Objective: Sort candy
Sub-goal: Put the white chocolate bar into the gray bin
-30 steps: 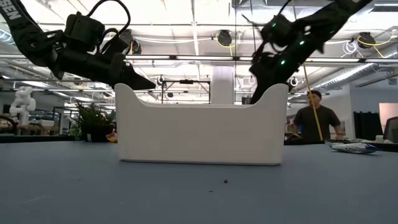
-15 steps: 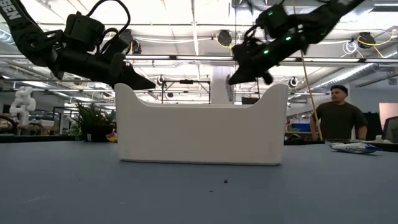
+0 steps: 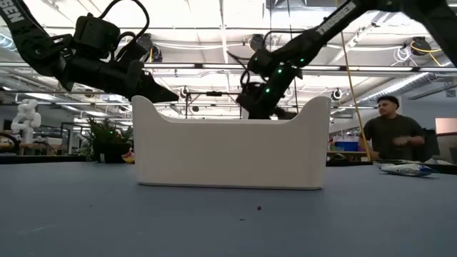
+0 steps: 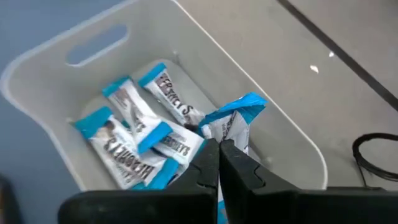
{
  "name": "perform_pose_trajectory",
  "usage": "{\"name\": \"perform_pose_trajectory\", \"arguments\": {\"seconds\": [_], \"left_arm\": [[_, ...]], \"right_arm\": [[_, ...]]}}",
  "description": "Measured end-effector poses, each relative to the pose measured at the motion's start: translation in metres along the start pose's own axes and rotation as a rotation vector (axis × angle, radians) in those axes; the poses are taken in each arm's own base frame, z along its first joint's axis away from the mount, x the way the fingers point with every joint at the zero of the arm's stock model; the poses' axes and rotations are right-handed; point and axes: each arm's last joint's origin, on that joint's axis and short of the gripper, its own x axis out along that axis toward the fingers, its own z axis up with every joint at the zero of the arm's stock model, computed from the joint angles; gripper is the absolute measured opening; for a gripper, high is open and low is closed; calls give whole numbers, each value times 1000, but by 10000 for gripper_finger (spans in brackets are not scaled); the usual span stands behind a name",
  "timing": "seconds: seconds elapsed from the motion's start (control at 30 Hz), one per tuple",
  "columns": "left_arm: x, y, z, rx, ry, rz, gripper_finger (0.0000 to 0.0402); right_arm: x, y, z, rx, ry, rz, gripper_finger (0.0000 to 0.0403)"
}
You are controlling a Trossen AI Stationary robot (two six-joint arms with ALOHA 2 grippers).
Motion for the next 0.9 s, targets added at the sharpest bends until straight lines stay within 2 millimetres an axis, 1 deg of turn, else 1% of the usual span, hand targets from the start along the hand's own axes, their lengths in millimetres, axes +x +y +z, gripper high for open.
{"name": "perform_pose_trajectory", "arguments": {"seconds": [0.1,0.2,0.27,0.43,0.53,0.63,0.7,0.83,0.9], "left_arm": [[0,0,0,0,0,0,7],[0,0,0,0,1,0,7],[0,0,0,0,1,0,7],[0,0,0,-1,4,0,7],[0,0,-1,-1,6,-1,7],[0,0,-1,-1,8,-1,7],[0,0,-1,-2,11,-1,7],[0,0,-2,-2,15,-1,7],[0,0,-2,-4,24,-2,7]], "right_arm": [[12,-2,3,-4,30,-4,1],[17,-2,2,-24,52,-4,17],[17,-2,3,-30,62,-3,37],[16,-1,-1,-16,109,-5,102],[6,2,0,-44,124,-12,121],[-14,7,10,-98,77,-67,109],[-27,11,16,-115,41,-65,85],[-57,26,23,-161,-2,-34,19],[-71,37,21,-210,19,-14,7]]}}
